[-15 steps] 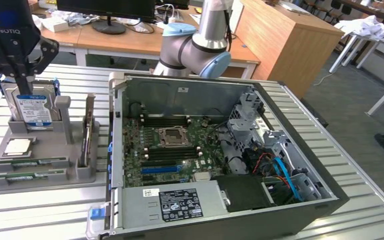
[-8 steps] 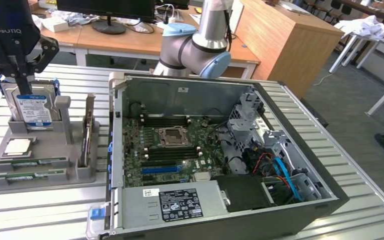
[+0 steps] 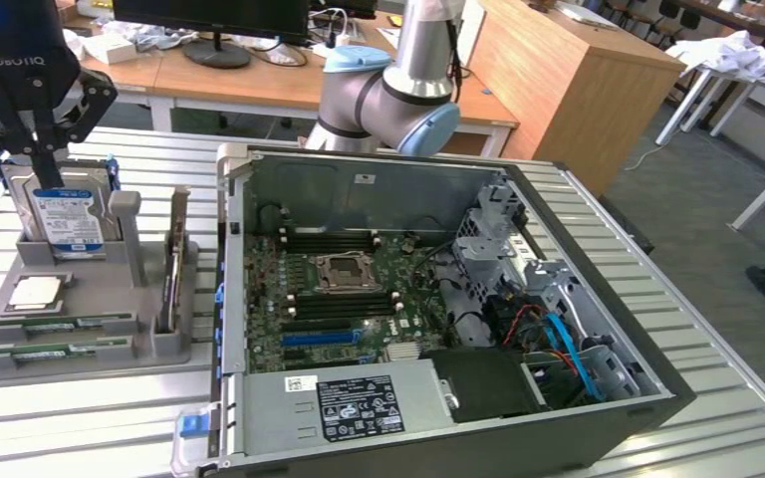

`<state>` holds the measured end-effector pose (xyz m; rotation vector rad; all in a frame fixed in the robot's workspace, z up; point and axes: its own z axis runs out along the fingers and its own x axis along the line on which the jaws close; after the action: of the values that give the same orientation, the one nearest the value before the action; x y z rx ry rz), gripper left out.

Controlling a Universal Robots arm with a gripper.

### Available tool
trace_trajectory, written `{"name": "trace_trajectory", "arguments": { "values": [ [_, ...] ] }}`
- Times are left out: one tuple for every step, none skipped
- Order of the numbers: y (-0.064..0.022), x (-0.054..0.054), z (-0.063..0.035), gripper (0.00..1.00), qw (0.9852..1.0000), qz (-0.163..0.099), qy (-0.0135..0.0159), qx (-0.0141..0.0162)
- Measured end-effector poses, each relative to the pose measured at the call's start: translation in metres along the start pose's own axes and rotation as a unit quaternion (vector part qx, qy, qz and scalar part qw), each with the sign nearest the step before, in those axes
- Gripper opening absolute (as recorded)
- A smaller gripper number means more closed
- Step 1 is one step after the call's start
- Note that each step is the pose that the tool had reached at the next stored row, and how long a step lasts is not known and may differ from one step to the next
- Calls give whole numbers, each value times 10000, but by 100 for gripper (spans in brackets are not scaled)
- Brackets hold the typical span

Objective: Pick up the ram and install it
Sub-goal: 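Pick up the ram and move it above insertion slot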

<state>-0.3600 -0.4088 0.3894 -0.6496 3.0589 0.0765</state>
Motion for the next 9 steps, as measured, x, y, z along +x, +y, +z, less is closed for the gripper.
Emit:
{"name": "trace_trajectory", "arguments": {
  "values": [
    [0, 0, 0, 10, 10000, -90, 4, -2],
    [0, 0, 0, 10, 9998, -179, 8, -4],
    [0, 0, 1, 10, 9996, -269, 12, -6],
    [0, 0, 1, 10, 9994, -360, 16, -8],
    [0, 0, 1, 10, 9990, -448, 21, -11],
    [0, 0, 1, 10, 9985, -544, 25, -13],
    [0, 0, 1, 10, 9980, -636, 29, -15],
    [0, 0, 1, 10, 9974, -726, 33, -17],
    [0, 0, 1, 10, 9967, -816, 37, -19]
  ]
}}
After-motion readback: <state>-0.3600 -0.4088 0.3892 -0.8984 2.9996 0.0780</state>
